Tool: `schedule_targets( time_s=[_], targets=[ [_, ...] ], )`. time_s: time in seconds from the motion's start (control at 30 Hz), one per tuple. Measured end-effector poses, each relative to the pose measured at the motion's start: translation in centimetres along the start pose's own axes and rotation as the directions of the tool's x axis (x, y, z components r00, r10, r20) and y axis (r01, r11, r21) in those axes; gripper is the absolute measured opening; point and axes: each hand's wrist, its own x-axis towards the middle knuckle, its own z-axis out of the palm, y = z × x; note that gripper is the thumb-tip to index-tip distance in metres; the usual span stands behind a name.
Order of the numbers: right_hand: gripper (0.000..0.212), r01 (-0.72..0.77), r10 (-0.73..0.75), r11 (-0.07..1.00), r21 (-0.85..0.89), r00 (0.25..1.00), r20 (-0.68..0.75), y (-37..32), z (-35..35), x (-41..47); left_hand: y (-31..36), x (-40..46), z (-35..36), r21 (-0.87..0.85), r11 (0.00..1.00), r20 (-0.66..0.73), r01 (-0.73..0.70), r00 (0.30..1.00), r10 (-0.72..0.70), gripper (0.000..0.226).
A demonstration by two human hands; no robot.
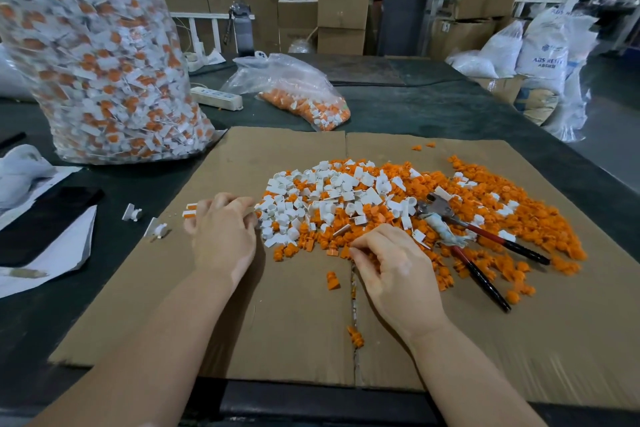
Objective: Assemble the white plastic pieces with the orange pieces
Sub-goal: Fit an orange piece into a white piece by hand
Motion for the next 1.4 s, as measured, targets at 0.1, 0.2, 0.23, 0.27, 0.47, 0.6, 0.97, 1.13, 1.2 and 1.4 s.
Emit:
schedule_targets(
  time_s=[0.1,0.2,0.23,0.27,0.47,0.6,0.97,1.13,1.2,1.4],
  targets=[
    [0.006,-0.002,0.002,1.0,0.004,1.0,0.0,0.0,0.0,0.0,0.1,0.4,0.0,0.019,0.999,0.029,0.042,0.999,-0.042,0.016],
    [0.005,-0.003,0.003,1.0,0.011,1.0,0.009,-0.1,0.0,0.0,1.1,0.2,-0.7,-0.111,0.994,-0.043,-0.018,0.999,0.013,0.008],
    [0.004,-0.001,0.001,1.0,0.016,1.0,0.006,-0.1,0.1,0.0,1.7,-0.1,-1.1,-0.226,0.972,-0.036,-0.063,0.998,0.056,0.006],
    [0.002,0.0,0.0,1.0,0.028,1.0,0.001,0.0,0.1,0.0,2.5,-0.4,-1.4,-0.347,0.933,0.008,-0.098,0.994,0.107,0.009],
    [0.029,-0.07,0.069,0.982,0.175,0.998,0.013,-0.4,-0.3,0.0,6.8,-4.1,-1.7,-0.628,0.761,0.255,-0.16,0.882,0.396,0.028],
    [0.021,-0.126,0.139,0.965,0.231,0.99,-0.039,-0.3,-0.6,-0.1,7.4,-5.2,-1.0,-0.789,0.608,0.342,0.083,0.882,0.324,0.019],
    [0.013,-0.127,0.125,0.969,0.212,0.992,0.021,-0.2,-0.3,-0.2,6.9,-5.9,-0.4,-0.846,0.523,0.287,0.101,0.913,0.288,0.031],
    [0.022,-0.073,0.079,0.975,0.212,0.997,-0.021,-0.1,-0.4,0.0,6.6,-6.2,0.0,-0.832,0.554,0.235,0.018,0.917,0.323,0.038],
    [0.023,-0.04,0.038,0.977,0.207,0.999,0.014,-0.2,-0.4,0.0,6.6,-6.3,0.0,-0.831,0.556,0.224,-0.002,0.914,0.338,0.04],
    [0.005,-0.047,0.045,0.981,0.19,0.999,0.013,-0.2,-0.5,0.2,6.5,-6.2,0.3,-0.804,0.595,0.281,0.029,0.899,0.337,0.037]
  ],
)
